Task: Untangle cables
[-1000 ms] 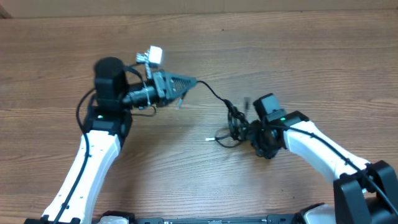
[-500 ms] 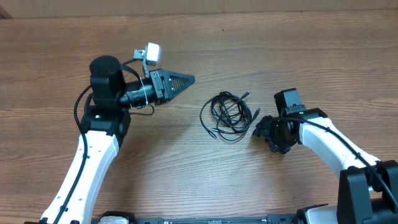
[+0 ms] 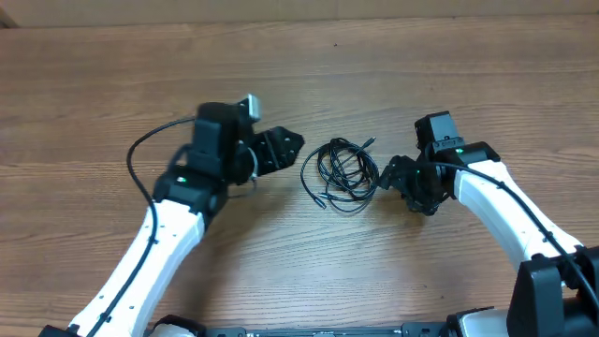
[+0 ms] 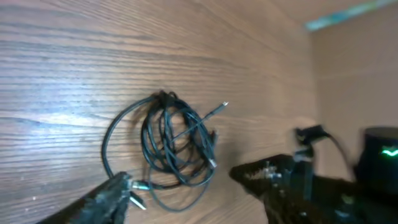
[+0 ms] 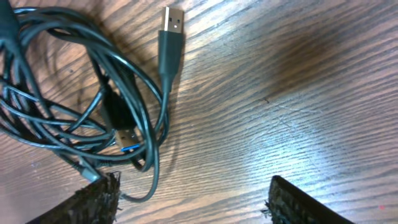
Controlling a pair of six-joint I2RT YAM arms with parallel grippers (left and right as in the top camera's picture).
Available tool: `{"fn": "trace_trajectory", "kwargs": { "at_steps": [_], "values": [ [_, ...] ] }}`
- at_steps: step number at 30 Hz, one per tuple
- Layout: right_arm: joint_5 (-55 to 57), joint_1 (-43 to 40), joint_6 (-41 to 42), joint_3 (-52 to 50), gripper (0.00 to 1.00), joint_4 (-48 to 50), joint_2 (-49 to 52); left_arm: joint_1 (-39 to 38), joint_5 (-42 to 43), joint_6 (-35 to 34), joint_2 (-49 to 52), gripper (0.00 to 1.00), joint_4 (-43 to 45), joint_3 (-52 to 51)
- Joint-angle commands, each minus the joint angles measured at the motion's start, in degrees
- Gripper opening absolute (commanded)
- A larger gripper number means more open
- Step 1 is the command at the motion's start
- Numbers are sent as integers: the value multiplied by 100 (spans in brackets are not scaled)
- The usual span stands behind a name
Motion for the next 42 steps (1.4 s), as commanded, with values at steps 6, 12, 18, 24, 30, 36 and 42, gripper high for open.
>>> {"fn": "trace_trajectory", "kwargs": {
  "at_steps": [6, 12, 18, 24, 30, 36, 42],
  "values": [
    [-31, -11, -61, 660, 77, -374, -17, -1069, -2457, 511, 210, 72, 24, 66],
    [83, -11, -313, 1517, 82, -1014, -39, -1196, -2446, 514, 1126, 72, 413, 66],
    [118, -11, -313, 2181, 85, -1373, -201, -1397, -2415, 514, 1821, 75, 975, 68],
    [214, -11, -315, 2404, 89, -1453, -643, -1700, -2441, 505, 2520, 76, 1532, 116],
    [232, -11, -315, 2404, 89, -1482, -752, -1792, -2461, 376, 3034, 77, 1545, 599],
    [232, -11, -315, 2404, 90, -1495, -752, -1784, -2564, 94, 3366, 69, 1541, 929],
    [229, -11, -315, 2404, 90, -1517, -752, -1803, -2715, -269, 3394, 62, 1547, 929]
  ]
}}
